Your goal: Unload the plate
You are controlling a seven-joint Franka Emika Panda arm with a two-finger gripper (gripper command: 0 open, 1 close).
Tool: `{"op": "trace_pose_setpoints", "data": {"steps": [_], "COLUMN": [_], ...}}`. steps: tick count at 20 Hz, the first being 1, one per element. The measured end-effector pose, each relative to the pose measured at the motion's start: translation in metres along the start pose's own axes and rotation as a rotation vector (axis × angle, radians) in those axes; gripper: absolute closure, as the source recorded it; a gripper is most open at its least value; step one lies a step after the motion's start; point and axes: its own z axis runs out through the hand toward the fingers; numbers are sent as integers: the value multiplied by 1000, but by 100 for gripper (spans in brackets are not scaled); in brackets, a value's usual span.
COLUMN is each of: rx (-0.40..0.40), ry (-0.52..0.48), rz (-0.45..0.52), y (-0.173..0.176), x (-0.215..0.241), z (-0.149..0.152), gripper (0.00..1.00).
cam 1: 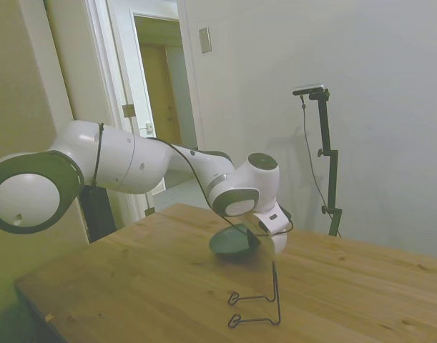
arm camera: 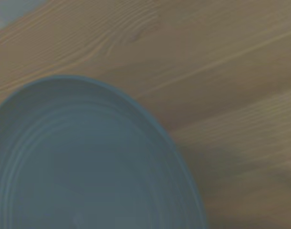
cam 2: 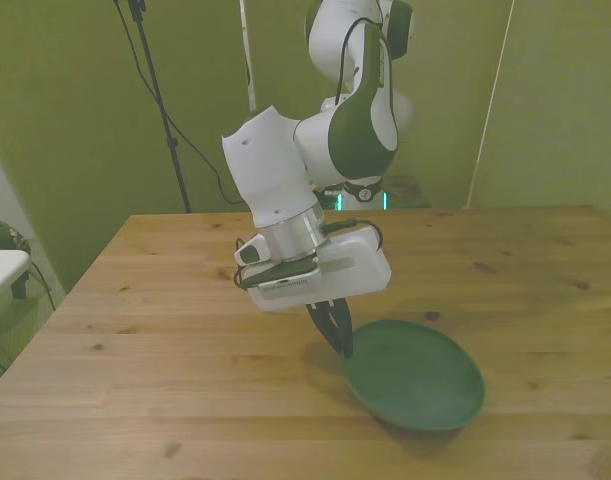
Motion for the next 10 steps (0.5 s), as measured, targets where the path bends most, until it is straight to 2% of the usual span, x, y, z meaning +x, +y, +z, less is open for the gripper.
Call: {"op": "trace_pose_setpoints", "data": {"steps": [6, 7, 10], "rx": [-35, -33, -30], "ry": [-14, -14, -12], "rz": [28, 27, 26], "y": [6, 4, 1], "x": [5, 5, 5], "z": [11, 10, 7], "gripper": [100, 0, 0]}}
